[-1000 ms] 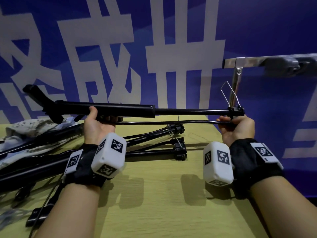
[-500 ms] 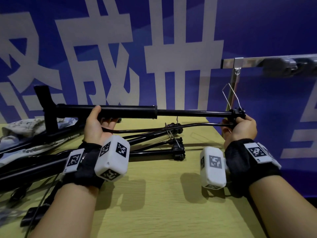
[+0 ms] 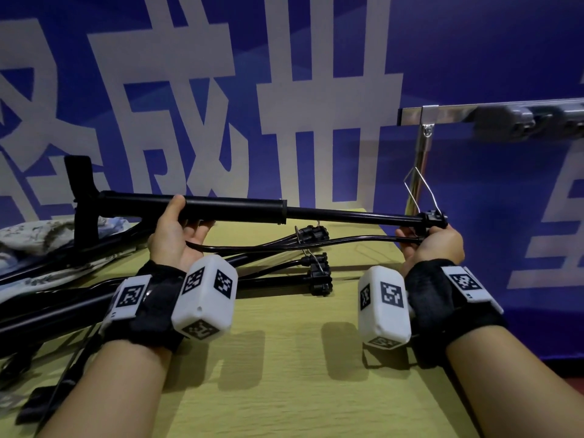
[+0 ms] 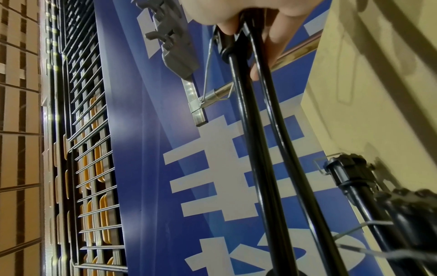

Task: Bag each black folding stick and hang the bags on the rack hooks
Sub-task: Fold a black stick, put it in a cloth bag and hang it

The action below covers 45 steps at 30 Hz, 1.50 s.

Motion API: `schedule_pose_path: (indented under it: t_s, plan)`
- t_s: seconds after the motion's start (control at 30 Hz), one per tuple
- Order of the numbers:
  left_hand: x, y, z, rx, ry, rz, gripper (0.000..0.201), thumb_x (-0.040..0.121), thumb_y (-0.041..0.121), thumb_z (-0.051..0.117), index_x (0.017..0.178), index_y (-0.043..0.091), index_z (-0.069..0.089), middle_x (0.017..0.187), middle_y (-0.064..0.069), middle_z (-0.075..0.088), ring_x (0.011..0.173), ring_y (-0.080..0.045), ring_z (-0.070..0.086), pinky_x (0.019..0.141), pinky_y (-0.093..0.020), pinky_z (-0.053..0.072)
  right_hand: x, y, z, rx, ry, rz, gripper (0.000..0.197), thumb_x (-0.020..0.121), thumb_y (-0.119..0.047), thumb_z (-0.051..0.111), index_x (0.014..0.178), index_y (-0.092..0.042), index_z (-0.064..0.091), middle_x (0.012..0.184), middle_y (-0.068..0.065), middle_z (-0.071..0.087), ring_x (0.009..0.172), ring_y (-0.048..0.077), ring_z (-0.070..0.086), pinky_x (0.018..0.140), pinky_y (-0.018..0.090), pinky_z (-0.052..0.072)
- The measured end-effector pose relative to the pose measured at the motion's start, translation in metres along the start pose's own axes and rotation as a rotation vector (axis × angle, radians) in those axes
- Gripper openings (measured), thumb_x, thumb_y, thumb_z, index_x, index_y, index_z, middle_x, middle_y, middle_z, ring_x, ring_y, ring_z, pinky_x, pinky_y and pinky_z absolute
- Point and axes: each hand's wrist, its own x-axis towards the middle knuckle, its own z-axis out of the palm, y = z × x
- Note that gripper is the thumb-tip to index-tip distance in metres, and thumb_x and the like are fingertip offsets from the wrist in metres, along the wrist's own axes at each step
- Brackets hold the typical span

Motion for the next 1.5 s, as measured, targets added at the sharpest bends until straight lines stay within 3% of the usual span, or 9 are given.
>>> schedule_pose_path:
  t_s: [0.2, 0.47, 0.57, 0.67, 0.9, 1.1, 1.3, 1.4, 1.5]
  plan:
    - [-0.002, 0.001, 0.002, -0.001, -0.041, -0.040, 0.036, 0.090, 0.017, 0.060, 0.124, 0.009, 0.051, 0.117, -0.008, 0.064, 0.100, -0.020, 0.066, 0.068, -0.033, 0.057, -0.010, -0.003, 0.004, 0.026, -0.003, 0.028, 0.038, 0.088, 0.007, 0.039, 0.121, -0.002, 0.057, 0.108, 0.025, 0.064, 0.043, 0.018, 0.062, 0.039, 0.024, 0.051]
    - [-0.009, -0.011, 0.009, 0.003, -0.103, -0.025, 0.025, 0.092, 0.014, 0.058, 0.116, 0.009, 0.054, 0.111, -0.009, 0.064, 0.107, -0.023, 0.064, 0.073, -0.035, 0.058, -0.025, -0.004, 0.005, 0.032, -0.071, 0.053, 0.037, 0.089, 0.005, 0.037, 0.120, -0.004, 0.056, 0.113, 0.020, 0.062, 0.087, 0.030, 0.067, 0.054, 0.030, 0.059]
    - [-0.006, -0.010, 0.008, 0.000, -0.107, -0.014, 0.011, 0.092, 0.015, 0.057, 0.102, 0.012, 0.057, 0.101, -0.006, 0.066, 0.106, -0.022, 0.063, 0.085, -0.037, 0.055, -0.026, -0.002, 0.005, 0.058, -0.091, 0.056, 0.037, 0.089, 0.003, 0.037, 0.120, -0.006, 0.056, 0.111, 0.019, 0.061, 0.079, 0.027, 0.065, 0.055, 0.031, 0.059]
    - [0.000, -0.006, 0.007, 0.015, -0.127, -0.014, 0.001, 0.091, 0.015, 0.057, 0.091, 0.015, 0.059, 0.083, 0.000, 0.070, 0.102, -0.018, 0.065, 0.085, -0.029, 0.054, -0.023, -0.002, 0.007, 0.083, -0.109, 0.047, 0.039, 0.088, 0.005, 0.037, 0.120, -0.006, 0.057, 0.100, 0.017, 0.061, 0.070, 0.025, 0.063, 0.047, 0.027, 0.056]
    - [-0.002, 0.011, 0.007, -0.194, -0.154, 0.011, 0.021, 0.093, 0.037, 0.049, 0.098, 0.018, 0.056, 0.084, 0.001, 0.059, 0.078, -0.013, 0.061, 0.078, -0.034, 0.055, -0.015, -0.009, 0.004, 0.142, -0.078, 0.045, 0.037, 0.087, 0.004, 0.041, 0.118, -0.005, 0.060, 0.090, 0.015, 0.063, 0.061, 0.024, 0.063, 0.046, 0.025, 0.053]
    - [0.007, 0.020, 0.000, -0.221, -0.172, 0.007, 0.042, 0.094, 0.043, 0.046, 0.126, 0.016, 0.052, 0.097, 0.000, 0.057, 0.086, -0.013, 0.058, 0.088, -0.038, 0.050, -0.012, -0.016, 0.000, 0.166, -0.022, 0.013, 0.038, 0.086, 0.006, 0.040, 0.116, -0.004, 0.061, 0.074, 0.010, 0.059, 0.056, 0.021, 0.059, 0.041, 0.023, 0.051]
    - [0.017, 0.019, -0.003, -0.249, -0.115, -0.020, 0.007, 0.089, 0.018, 0.055, 0.094, 0.014, 0.053, 0.082, 0.002, 0.059, 0.087, -0.013, 0.059, 0.097, -0.045, 0.045, -0.020, -0.015, 0.004, 0.140, -0.046, -0.052, 0.039, 0.087, 0.006, 0.036, 0.115, -0.008, 0.059, 0.078, 0.010, 0.062, 0.053, 0.019, 0.058, 0.044, 0.023, 0.051]
    - [0.021, 0.019, -0.008, -0.288, -0.055, -0.045, 0.007, 0.088, 0.015, 0.058, 0.088, 0.014, 0.051, 0.097, -0.003, 0.057, 0.112, -0.020, 0.057, 0.101, -0.052, 0.042, -0.024, -0.013, 0.006, 0.127, -0.041, -0.079, 0.041, 0.084, 0.006, 0.038, 0.114, -0.006, 0.062, 0.089, 0.017, 0.067, 0.053, 0.024, 0.057, 0.041, 0.020, 0.048]
    - [0.019, 0.017, -0.006, -0.281, -0.021, -0.044, 0.012, 0.090, 0.016, 0.055, 0.081, 0.015, 0.047, 0.088, -0.001, 0.054, 0.099, -0.017, 0.058, 0.101, -0.050, 0.042, -0.029, -0.010, 0.006, 0.113, -0.040, -0.084, 0.041, 0.084, 0.005, 0.039, 0.114, -0.008, 0.064, 0.101, 0.021, 0.069, 0.056, 0.025, 0.060, 0.039, 0.017, 0.046]
